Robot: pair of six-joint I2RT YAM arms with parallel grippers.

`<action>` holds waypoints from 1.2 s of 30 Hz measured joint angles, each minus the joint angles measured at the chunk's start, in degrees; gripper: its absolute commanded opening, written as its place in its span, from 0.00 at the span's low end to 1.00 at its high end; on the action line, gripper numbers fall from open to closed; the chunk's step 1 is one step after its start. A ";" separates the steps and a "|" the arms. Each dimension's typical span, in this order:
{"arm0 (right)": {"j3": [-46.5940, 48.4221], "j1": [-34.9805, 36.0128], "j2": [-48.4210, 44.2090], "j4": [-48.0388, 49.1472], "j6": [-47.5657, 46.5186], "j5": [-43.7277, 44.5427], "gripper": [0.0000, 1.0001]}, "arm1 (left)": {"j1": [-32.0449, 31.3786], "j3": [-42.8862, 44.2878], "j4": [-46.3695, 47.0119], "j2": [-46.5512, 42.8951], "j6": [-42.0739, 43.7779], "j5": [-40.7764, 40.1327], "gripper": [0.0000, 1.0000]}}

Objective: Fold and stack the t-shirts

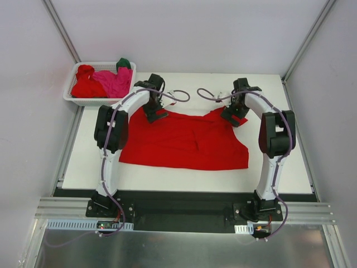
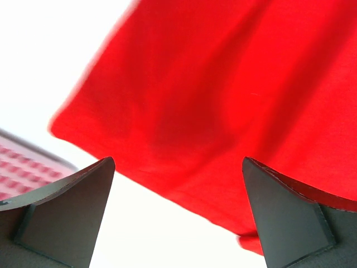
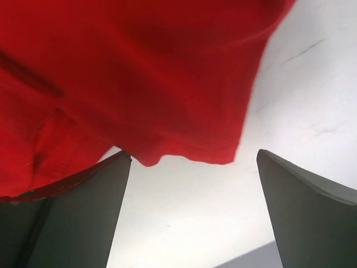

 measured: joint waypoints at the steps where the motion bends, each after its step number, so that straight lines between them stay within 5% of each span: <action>1: 0.63 0.00 0.17 0.28 -0.92 0.46 1.00 | 0.00 1.14 -0.07 0.94 1.53 -0.70 0.99; 6: 4.81 0.02 1.33 0.83 -3.41 0.90 0.88 | 0.13 6.78 0.52 4.24 6.21 -4.04 0.99; 9: 5.55 0.02 1.44 0.83 -4.35 0.79 0.71 | 0.20 7.82 0.57 4.31 8.09 -4.61 0.99; 21: 14.95 0.42 3.80 -16.02 -2.14 -4.52 0.72 | 2.16 5.49 -0.24 3.63 10.60 -1.49 0.99; 27: 16.76 1.53 2.82 -28.04 1.99 -7.45 0.70 | 4.39 4.04 -10.91 -1.84 1.16 5.70 0.99; 36: -7.04 1.97 -9.94 -32.13 13.25 -9.29 0.70 | 4.68 -14.10 -16.46 -17.97 -18.29 15.58 0.99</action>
